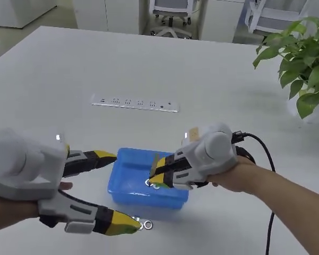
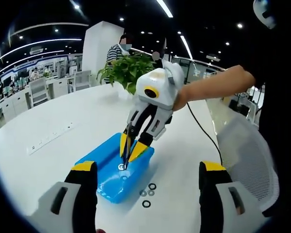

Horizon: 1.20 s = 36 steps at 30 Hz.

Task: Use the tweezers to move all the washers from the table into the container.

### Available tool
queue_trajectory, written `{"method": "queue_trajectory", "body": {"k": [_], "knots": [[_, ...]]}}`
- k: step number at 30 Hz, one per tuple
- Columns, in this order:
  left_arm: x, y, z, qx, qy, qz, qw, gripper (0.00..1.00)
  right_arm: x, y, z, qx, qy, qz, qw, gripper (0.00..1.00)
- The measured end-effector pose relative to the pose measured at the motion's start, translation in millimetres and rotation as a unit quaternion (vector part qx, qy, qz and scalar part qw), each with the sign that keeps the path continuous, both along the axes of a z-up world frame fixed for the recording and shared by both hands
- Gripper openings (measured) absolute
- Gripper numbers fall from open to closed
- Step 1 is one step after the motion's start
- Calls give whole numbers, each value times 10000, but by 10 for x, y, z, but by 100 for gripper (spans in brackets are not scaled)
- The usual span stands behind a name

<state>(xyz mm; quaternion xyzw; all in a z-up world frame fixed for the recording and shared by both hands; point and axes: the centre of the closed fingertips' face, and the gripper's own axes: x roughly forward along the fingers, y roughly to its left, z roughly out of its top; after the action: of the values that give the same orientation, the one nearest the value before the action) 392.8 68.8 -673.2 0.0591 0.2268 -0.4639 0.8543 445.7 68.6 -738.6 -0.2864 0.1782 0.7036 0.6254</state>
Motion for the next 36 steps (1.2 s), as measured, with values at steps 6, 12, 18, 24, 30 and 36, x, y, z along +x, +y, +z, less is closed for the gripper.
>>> {"method": "queue_trajectory", "body": {"k": [6,12,18,24,30,36], "knots": [[191,8,-79,316,-122,30,9994,70,3,-2,-78,-81,35,67,9999,9],[366,5,-75,384,-307,106,9987,53,10,4,-149,-135,86,120,9998,10],[468,-46,-109,487,-391,40,9980,37,12,1,-197,-171,121,158,9997,10],[538,-129,-173,606,-418,-113,9972,24,-10,0,-247,-265,82,287,9992,10],[579,-201,-189,616,-488,-250,9966,15,-24,1,-269,-304,60,386,9988,10],[583,-241,-238,697,-497,-391,9956,12,-30,-3,-271,-313,33,466,9984,10]]}}
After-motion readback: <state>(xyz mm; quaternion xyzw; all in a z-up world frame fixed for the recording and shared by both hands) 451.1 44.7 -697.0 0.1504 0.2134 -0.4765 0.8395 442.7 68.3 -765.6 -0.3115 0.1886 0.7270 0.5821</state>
